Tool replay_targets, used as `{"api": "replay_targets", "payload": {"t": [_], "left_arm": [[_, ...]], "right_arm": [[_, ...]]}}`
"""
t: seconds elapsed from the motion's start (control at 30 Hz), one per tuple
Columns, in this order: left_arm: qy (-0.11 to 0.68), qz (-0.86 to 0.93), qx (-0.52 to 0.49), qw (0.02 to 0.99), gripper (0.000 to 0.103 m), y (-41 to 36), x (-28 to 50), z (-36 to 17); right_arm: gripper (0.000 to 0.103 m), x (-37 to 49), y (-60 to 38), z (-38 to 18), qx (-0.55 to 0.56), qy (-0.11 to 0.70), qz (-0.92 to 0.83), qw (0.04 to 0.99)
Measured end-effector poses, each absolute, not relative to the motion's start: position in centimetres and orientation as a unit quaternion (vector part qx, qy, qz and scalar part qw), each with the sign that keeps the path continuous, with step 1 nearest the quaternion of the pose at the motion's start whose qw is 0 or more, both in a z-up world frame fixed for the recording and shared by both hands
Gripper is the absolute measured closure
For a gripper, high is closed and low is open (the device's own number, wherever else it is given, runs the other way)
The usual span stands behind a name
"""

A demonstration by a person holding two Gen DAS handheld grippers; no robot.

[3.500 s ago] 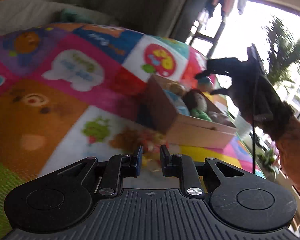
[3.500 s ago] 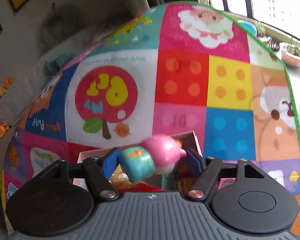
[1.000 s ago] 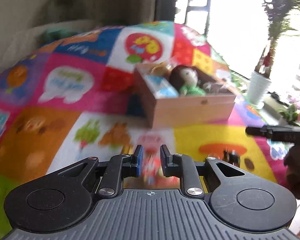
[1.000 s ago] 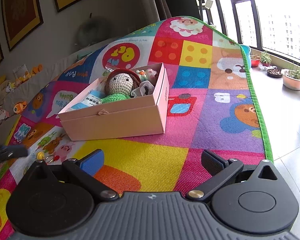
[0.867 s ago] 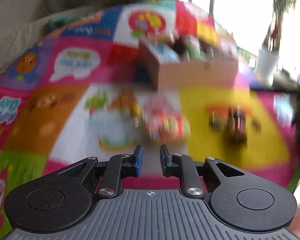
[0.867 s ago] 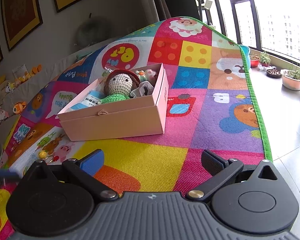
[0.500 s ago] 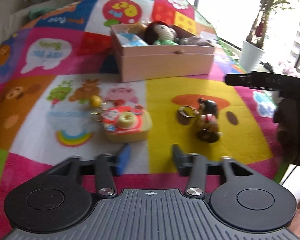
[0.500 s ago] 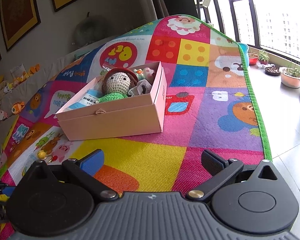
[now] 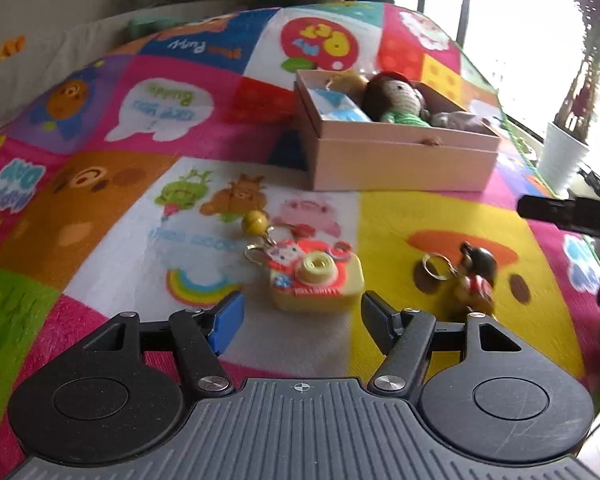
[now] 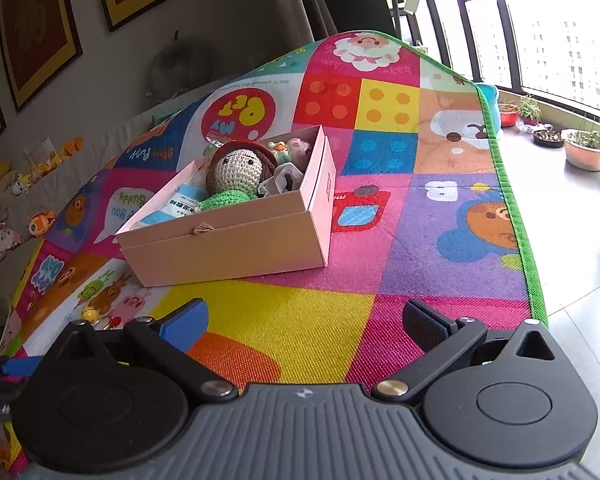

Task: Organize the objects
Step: 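Move both grippers toward the Hello Kitty toy and doll keychain on the mat, then grasp the Hello Kitty toy with the left gripper while the right grasps the doll keychain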

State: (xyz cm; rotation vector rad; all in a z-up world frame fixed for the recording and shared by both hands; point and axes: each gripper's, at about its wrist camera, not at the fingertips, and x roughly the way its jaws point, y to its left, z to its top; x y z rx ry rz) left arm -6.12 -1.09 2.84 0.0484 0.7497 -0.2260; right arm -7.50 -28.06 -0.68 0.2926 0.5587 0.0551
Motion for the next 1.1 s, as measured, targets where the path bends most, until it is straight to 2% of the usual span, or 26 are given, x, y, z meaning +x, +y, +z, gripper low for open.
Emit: {"api": "replay_targets", "payload": {"t": [0.1,0.23,0.47,0.57,0.6,1.0,1.07,1.1], "left_arm": [[0.376,-0.118,0.019,0.919,0.032,-1.8,-4.5,2.4],[0.374,-0.115,0.035,0.920,0.024,-2.8,-3.8,2.0],[0.361,-0.114,0.039,0.925,0.024,-3.0,-4.3,1.6],[0.355,-0.103,0.038,0.928,0.034,-2.9,-4.5,1.6],[0.354,-0.097,0.038,0.929,0.042,-2.7,-4.6,1.7],[0.351,-0.134,-0.005,0.927,0.042,2.5,-8.0,2.0],[0.348,-0.136,-0.011,0.927,0.042,2.9,-8.3,1.9],[0.347,-0.136,-0.013,0.928,0.042,2.9,-8.3,1.9]], "right_arm": [[0.000,-7.5,-28.0,-0.7,0.144,0.275,0.027,0.950],[0.000,-7.5,-28.1,-0.7,0.146,0.277,0.027,0.949],[0.000,-7.3,-28.1,-0.8,0.148,0.282,0.026,0.947],[0.000,-7.0,-28.1,-0.9,0.148,0.290,0.022,0.945],[0.000,-6.9,-28.1,-0.9,0.146,0.296,0.019,0.944],[0.000,-11.0,-18.9,0.8,-0.070,0.307,0.196,0.929],[0.002,-10.2,-17.5,0.7,-0.081,0.317,0.216,0.920],[0.007,-9.5,-17.1,0.5,-0.078,0.327,0.221,0.916]]}}
